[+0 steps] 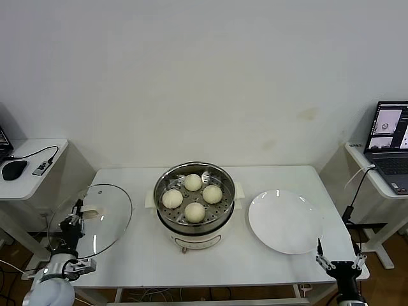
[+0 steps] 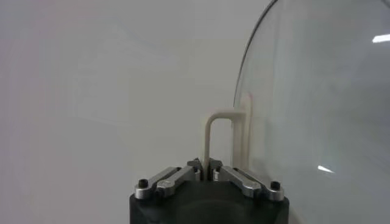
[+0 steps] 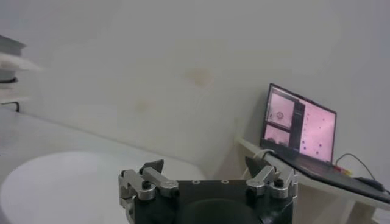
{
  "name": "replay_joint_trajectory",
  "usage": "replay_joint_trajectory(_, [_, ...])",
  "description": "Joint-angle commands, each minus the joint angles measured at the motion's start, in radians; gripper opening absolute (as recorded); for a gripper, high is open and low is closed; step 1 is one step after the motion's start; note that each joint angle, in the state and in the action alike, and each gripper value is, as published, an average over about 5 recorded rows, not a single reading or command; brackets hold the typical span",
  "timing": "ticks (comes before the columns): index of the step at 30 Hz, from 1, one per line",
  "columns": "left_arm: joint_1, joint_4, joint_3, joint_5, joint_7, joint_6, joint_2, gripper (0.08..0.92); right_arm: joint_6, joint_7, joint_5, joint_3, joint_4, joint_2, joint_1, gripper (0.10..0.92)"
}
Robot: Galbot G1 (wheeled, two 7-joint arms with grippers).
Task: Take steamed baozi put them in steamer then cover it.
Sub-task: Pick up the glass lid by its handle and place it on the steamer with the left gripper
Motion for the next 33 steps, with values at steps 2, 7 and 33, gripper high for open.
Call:
replay_joint_trajectory(2, [0.088, -0.381, 0.119, -0.028, 0.091, 0.25, 0.083, 0.143, -0.006, 0.0, -0.015, -0.033, -0.002, 0.008, 0.0, 0.823])
replay_joint_trajectory(7, [-0.024, -0.36, 0.33, 0.013, 0.117, 0.322, 0.115, 0.143, -0.007, 0.008, -0.045, -0.056, -0.023, 0.036, 0.008, 0.823])
replay_joint_trajectory(33, [-0.496, -0.14, 0.737, 0.283, 0.353, 0.531, -0.183, 0.143, -0.045, 0.083, -0.141, -0.093, -0.076, 0.091, 0.057, 0.823])
